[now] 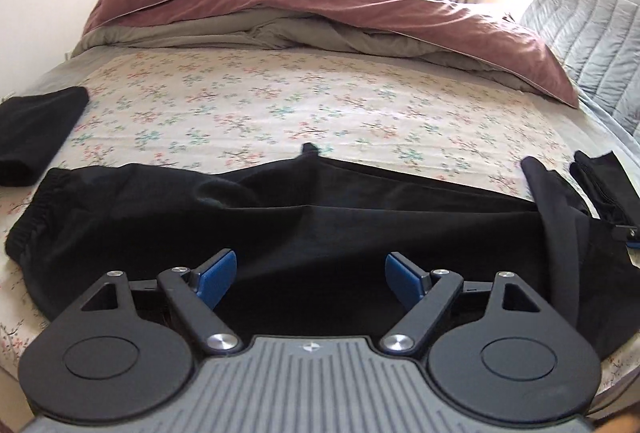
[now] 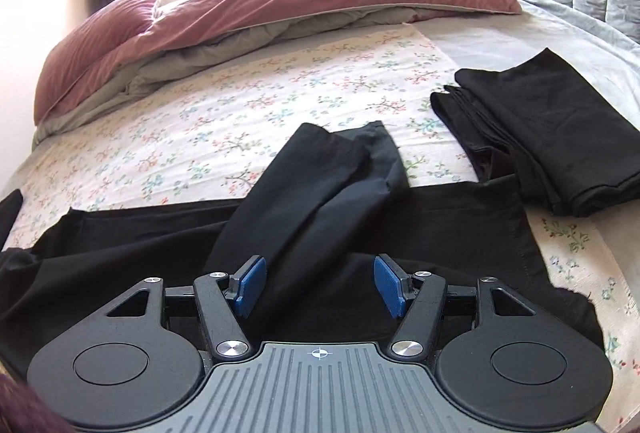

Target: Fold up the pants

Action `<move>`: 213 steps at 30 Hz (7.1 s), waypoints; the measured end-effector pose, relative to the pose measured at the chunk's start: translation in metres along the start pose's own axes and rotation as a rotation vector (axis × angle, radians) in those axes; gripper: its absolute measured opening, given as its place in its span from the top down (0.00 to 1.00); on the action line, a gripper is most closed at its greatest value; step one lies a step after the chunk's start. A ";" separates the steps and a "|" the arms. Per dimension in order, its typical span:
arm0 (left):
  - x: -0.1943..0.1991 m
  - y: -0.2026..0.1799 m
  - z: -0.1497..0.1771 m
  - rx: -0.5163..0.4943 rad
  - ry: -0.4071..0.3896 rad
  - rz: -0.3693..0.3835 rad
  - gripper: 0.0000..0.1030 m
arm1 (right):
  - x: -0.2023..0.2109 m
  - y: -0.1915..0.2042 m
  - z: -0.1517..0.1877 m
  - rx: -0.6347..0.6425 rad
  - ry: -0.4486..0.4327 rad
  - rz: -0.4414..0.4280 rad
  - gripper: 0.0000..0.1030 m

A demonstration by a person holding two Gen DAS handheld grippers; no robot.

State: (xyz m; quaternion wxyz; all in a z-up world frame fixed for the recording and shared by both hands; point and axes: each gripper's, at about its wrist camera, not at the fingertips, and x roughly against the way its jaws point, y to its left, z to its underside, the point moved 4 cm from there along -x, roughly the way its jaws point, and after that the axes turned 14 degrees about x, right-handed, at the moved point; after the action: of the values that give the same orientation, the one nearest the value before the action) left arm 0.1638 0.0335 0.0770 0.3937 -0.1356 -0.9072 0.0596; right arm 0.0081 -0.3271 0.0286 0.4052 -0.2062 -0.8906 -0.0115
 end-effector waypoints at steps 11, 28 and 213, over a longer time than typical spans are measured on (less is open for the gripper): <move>-0.054 -0.172 0.025 -0.238 0.040 0.224 0.11 | -0.036 -0.122 0.011 -0.077 0.048 0.066 0.45; -0.140 -0.284 0.046 -0.463 0.055 0.192 0.24 | -0.036 -0.123 0.003 0.169 -0.104 0.193 0.97; -0.075 0.181 -0.106 0.048 -0.225 -0.090 0.31 | -0.138 0.343 -0.113 0.558 -0.211 -0.299 0.53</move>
State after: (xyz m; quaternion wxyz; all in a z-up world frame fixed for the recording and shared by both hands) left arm 0.3262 0.1847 0.0576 0.2947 -0.0776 -0.9492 0.0783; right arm 0.2993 -0.0840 -0.0466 0.3454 0.0456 -0.9168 0.1951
